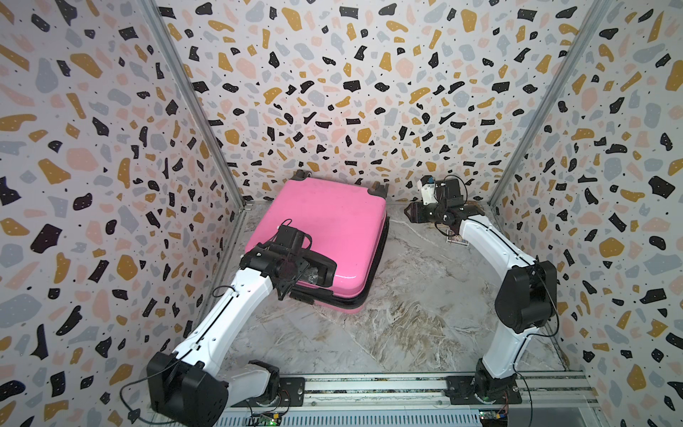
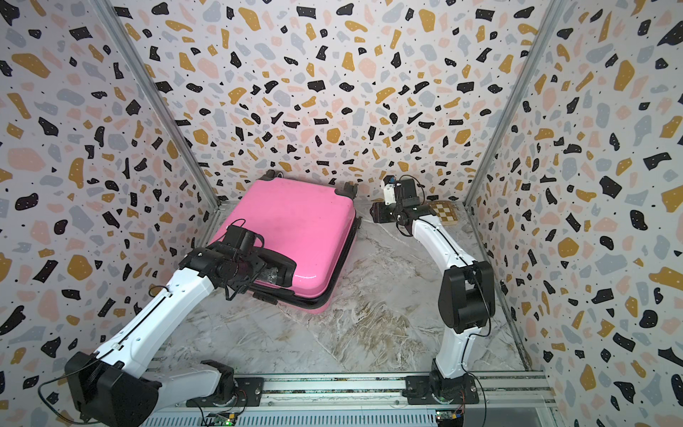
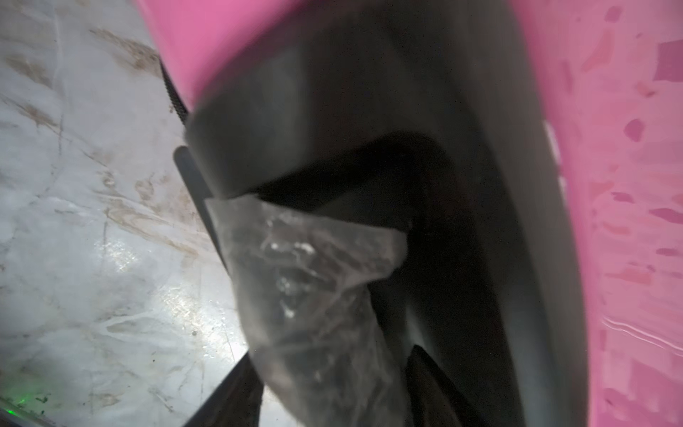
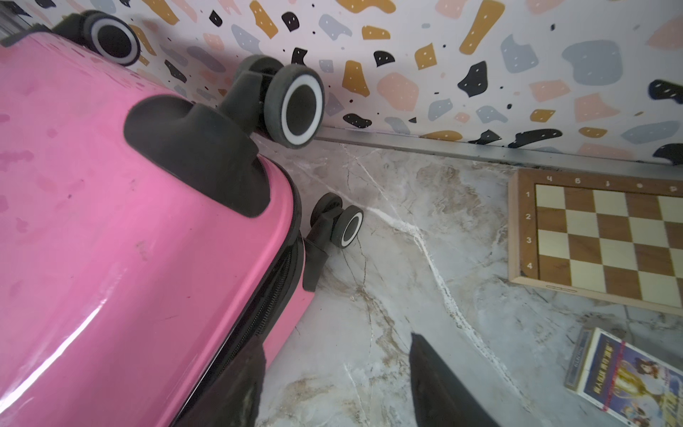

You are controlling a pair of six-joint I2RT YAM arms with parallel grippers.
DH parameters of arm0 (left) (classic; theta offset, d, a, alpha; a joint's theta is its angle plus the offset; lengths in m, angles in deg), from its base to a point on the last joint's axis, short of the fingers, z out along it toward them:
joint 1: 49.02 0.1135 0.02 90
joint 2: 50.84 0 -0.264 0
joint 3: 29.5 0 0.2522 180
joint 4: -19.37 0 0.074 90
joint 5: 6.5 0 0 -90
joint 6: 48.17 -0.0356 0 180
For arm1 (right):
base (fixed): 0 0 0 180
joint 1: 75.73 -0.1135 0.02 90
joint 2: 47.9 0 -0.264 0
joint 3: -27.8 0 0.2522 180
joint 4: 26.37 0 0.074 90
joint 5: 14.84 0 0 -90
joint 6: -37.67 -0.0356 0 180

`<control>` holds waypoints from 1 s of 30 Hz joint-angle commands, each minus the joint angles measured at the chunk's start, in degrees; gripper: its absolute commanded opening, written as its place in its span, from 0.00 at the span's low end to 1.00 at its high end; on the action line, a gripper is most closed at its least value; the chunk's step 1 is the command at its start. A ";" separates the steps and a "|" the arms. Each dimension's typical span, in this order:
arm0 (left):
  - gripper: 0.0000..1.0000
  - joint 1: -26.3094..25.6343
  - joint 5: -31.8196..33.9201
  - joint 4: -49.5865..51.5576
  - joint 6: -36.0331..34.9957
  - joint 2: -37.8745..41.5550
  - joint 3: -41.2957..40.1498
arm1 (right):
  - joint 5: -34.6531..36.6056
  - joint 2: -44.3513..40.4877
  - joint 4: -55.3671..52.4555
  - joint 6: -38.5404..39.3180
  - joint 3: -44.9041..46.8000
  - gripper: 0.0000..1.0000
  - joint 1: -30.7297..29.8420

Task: Close the suitcase zippers
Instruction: Adjust the suitcase at the center of the board.

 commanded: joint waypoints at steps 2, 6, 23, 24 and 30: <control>0.52 0.22 0.87 -0.72 -2.11 -2.37 -1.70 | 1.44 -4.82 0.92 -0.32 0.61 0.64 0.38; 0.34 0.45 4.94 -0.48 -4.61 -3.16 -2.85 | 2.27 -6.17 0.70 -0.06 1.34 0.64 0.82; 0.00 18.68 -2.26 -19.86 -47.41 5.45 -9.46 | 1.67 -14.89 1.07 1.78 8.55 0.66 7.41; 0.00 20.10 -5.98 -22.06 -49.78 6.49 -10.13 | 1.54 -15.18 1.17 1.81 9.01 0.66 7.65; 0.00 26.85 -20.17 -22.63 -61.06 0.79 -4.66 | -1.81 -15.29 1.92 3.33 10.52 0.66 8.57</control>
